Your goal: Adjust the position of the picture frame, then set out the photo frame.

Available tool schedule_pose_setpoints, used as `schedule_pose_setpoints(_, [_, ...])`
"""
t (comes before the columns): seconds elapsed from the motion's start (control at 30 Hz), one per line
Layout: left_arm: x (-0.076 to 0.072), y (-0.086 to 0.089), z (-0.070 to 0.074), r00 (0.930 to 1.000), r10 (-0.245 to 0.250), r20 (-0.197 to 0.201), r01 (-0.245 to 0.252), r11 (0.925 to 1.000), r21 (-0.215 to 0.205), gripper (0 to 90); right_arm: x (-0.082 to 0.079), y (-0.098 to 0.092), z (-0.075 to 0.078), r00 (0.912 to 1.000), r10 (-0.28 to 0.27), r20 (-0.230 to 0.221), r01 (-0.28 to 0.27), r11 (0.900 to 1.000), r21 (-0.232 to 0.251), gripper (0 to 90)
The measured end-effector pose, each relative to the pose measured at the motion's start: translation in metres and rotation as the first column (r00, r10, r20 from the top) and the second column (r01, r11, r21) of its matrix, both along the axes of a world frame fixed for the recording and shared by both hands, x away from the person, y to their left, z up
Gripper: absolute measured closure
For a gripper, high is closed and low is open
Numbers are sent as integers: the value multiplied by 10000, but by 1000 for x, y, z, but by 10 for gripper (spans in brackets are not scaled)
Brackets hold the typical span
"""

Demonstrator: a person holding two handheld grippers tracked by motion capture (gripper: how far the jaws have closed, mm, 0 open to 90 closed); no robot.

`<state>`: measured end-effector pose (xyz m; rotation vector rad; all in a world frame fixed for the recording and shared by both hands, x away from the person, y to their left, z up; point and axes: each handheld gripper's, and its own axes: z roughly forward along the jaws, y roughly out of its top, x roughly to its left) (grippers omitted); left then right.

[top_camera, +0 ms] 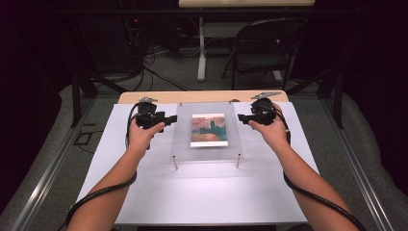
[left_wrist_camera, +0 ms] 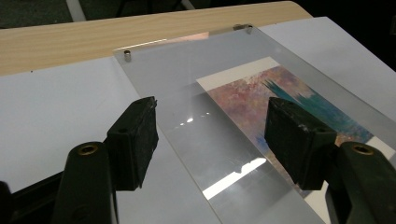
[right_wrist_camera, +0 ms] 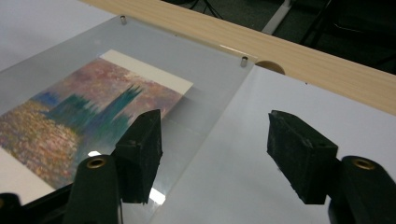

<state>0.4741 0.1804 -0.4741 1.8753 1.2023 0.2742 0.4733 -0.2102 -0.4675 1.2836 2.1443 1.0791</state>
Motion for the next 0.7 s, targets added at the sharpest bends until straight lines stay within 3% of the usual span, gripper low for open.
schedule_pose_setpoints(0.17, [10, -3, -9, 9994, 301, -185, -301, 9995, 7, 345, 12, 9, -4, 10000, -54, -45, 55, 9995, 312, 290])
schedule_pose_setpoints(0.37, [20, -7, -18, 9988, 316, -366, -313, 9995, 74, 345, 22, 14, -16, 9994, -220, -283, 239, 9974, 680, 286])
schedule_pose_setpoints(0.7, [35, -10, -25, 9972, 454, -598, -460, 9989, -77, 342, 35, 18, -25, 9985, -264, -490, 293, 9978, 601, 289])
